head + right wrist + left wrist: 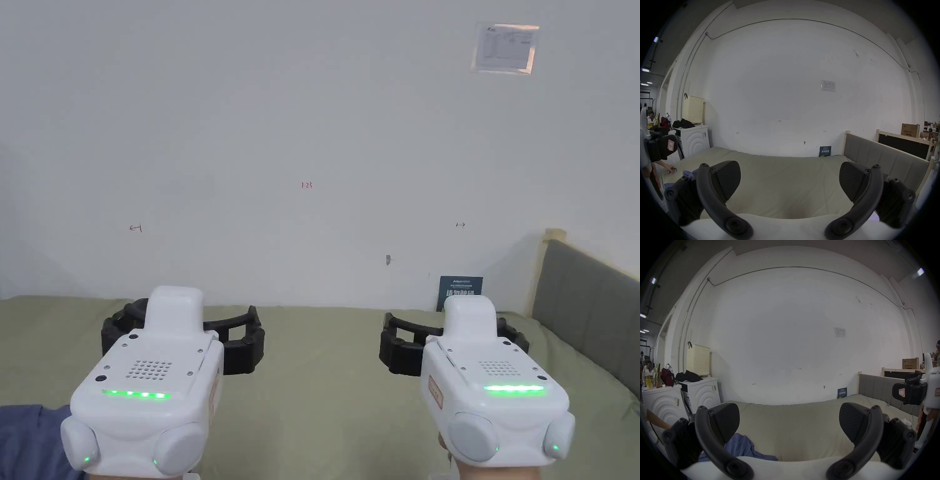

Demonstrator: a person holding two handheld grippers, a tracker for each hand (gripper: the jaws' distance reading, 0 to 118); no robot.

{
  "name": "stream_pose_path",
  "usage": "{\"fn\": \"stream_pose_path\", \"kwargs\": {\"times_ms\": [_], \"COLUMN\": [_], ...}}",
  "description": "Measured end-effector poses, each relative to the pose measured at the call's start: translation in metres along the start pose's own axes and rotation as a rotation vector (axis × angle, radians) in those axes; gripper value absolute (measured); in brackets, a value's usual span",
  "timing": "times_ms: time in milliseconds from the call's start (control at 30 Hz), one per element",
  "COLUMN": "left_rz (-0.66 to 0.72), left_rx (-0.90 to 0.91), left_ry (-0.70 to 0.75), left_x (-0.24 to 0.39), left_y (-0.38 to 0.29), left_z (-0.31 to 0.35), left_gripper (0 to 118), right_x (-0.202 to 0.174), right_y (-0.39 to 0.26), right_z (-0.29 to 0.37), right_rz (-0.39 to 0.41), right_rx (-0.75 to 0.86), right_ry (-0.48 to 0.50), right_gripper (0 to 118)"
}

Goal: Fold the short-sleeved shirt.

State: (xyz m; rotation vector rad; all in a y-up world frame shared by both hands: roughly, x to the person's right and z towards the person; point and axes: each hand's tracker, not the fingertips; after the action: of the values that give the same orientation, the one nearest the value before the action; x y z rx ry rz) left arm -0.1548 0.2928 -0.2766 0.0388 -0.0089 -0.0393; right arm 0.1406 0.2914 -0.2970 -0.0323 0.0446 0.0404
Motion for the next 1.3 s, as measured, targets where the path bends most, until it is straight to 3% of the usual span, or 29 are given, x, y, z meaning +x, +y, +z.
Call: {"fn": "stream_pose_path", "kwargs": {"times_ms": [67,100,133,167,200,267,367,500,600,833,1000,1167,1300], "left_rz": [0.010,0.038,0.044,0.028,-0.020,0.028,0.030,0.041,0.041,-0.009,0.001,0.092,0.242], "left_rx": [-0.015,-0.026,-0.017,-0.023,-0.005,0.003,-0.009,-0.020,-0.045,-0.076,-0.133,-0.401,-0.775], "left_ry": [-0.021,-0.073,-0.074,-0.037,0.076,-0.013,-0.008,0.026,0.088,0.345,0.432,0.409,0.293], "left_x": [-0.001,-0.002,-0.002,0.001,0.003,0.002,0.001,-0.015,-0.043,-0.147,-0.200,-0.242,-0.275], "left_y": [0.000,0.000,-0.001,-0.002,-0.006,-0.007,-0.008,-0.014,-0.024,-0.039,-0.049,-0.093,-0.160], "left_z": [0.001,0.003,0.004,0.002,0.002,0.002,-0.001,0.002,0.013,0.065,0.086,0.046,-0.015], "left_gripper": [118,110,75,9,0,0,0,0,0,0,0,0,0], "right_x": [0.002,0.003,0.000,0.000,0.006,0.006,0.007,-0.008,-0.047,-0.183,-0.242,-0.273,-0.294], "right_y": [0.000,-0.001,-0.001,-0.004,-0.004,-0.002,-0.003,-0.007,-0.013,-0.024,-0.044,-0.072,-0.106], "right_z": [0.003,0.007,0.008,0.008,0.010,0.012,0.013,0.005,-0.005,-0.006,-0.008,-0.031,-0.066], "right_rz": [-0.002,-0.013,0.012,0.023,0.024,-0.016,-0.006,-0.006,0.007,-0.006,-0.007,0.063,0.122], "right_rx": [-0.006,0.014,-0.002,-0.026,0.021,-0.012,-0.008,-0.021,-0.028,-0.022,-0.067,-0.150,-0.211], "right_ry": [0.041,0.089,0.045,-0.012,-0.006,0.023,0.009,0.063,0.158,0.440,0.571,0.622,0.640], "right_gripper": [115,76,11,0,0,0,0,0,0,0,0,0,0]}}
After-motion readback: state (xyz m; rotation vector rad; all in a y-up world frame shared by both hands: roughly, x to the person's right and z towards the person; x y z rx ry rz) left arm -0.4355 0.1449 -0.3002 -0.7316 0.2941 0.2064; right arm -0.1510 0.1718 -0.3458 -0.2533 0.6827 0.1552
